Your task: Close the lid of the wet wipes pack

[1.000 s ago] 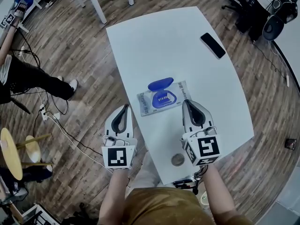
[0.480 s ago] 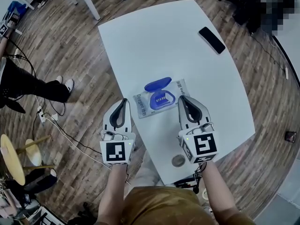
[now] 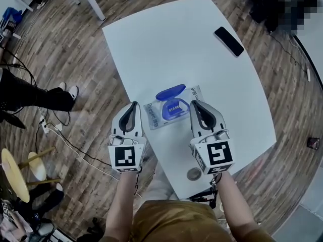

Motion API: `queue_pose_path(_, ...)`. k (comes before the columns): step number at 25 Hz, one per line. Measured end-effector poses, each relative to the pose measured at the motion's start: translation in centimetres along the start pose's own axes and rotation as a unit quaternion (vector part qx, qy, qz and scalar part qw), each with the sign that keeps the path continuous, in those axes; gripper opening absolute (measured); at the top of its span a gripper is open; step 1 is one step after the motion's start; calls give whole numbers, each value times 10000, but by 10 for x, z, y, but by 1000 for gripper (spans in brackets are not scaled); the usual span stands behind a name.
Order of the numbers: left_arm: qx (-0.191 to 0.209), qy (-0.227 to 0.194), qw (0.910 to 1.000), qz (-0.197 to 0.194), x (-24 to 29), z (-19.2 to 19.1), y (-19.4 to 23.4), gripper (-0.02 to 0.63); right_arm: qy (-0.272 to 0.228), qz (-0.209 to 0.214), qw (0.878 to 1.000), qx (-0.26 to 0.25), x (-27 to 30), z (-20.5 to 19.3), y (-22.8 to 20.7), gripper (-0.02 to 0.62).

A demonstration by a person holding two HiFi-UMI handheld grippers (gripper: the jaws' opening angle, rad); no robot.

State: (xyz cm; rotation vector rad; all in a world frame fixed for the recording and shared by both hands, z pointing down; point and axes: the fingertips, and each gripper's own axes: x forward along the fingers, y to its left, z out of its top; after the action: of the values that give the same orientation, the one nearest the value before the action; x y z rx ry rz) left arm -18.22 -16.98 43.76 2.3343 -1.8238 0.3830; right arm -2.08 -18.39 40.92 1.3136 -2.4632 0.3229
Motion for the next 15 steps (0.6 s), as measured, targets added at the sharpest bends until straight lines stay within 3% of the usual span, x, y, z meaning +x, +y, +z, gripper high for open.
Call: queue_pose_path(15, -20, 238, 9994, -266, 36, -20, -4, 5, 71, -34, 10000, 31, 14, -6, -6, 3)
